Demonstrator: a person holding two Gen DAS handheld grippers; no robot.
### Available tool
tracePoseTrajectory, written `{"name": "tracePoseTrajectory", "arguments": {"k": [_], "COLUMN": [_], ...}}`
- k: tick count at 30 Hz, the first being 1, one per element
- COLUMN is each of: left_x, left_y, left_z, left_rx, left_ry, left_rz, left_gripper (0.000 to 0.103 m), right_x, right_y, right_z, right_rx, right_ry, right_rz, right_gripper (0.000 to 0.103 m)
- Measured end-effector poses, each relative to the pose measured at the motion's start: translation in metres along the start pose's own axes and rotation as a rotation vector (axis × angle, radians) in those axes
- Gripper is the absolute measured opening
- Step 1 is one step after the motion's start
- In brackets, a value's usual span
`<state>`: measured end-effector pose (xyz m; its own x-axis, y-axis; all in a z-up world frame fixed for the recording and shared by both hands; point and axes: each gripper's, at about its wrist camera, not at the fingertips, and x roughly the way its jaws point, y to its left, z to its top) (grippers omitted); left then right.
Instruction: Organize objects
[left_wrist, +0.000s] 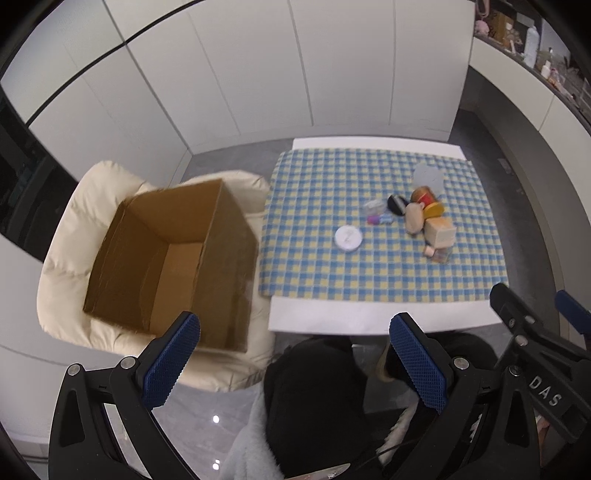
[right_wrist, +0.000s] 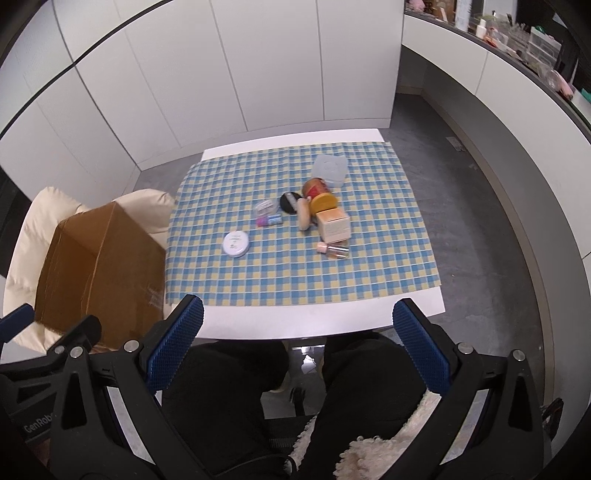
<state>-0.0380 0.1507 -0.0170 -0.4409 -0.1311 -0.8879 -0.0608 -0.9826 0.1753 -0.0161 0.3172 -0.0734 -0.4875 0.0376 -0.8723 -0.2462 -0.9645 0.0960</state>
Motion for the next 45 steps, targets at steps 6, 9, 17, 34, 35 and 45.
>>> {"name": "tracePoseTrajectory", "arguments": {"k": [6, 9, 17, 34, 35, 45], "left_x": [0.014, 0.027, 0.048, 0.165, 0.171, 0.251], "left_y": [-0.015, -0.017, -0.017, -0.040, -0.041, -0.045], "left_z": [0.015, 0.027, 0.047, 0.047, 0.048, 0.056], "left_rx": [-0.016, -0.040, -0.119, -0.086, -0.089, -0.132], "left_ry": [0.008, 0.026, -0.006, 0.116, 0.119, 0.110], "left_rz": [-0.042, -0.060, -0.067, -0.091, -0.093, -0.066], "left_gripper": [0.102, 0.102, 0.102, 0.102, 0.102, 0.102], "right_x": [0.009, 0.015, 0.037, 0.140, 0.148, 0.231], "right_y": [-0.020, -0.025, -0.030, -0.055, -0.056, -0.073], "right_z": [0.009, 0.012, 0.023, 0.048, 0.048, 0.045], "right_rx": [0.027, 0.037, 0.034, 0.077, 0.078, 0.159], "right_ry": [-0.007, -0.004, 0.000, 0.014, 0.020, 0.054], "right_rz": [-0.031, -0.032, -0.047, -0.068, -0.070, -0.058], "right_gripper": [0.103, 0.103, 0.103, 0.103, 0.103, 0.103]}}
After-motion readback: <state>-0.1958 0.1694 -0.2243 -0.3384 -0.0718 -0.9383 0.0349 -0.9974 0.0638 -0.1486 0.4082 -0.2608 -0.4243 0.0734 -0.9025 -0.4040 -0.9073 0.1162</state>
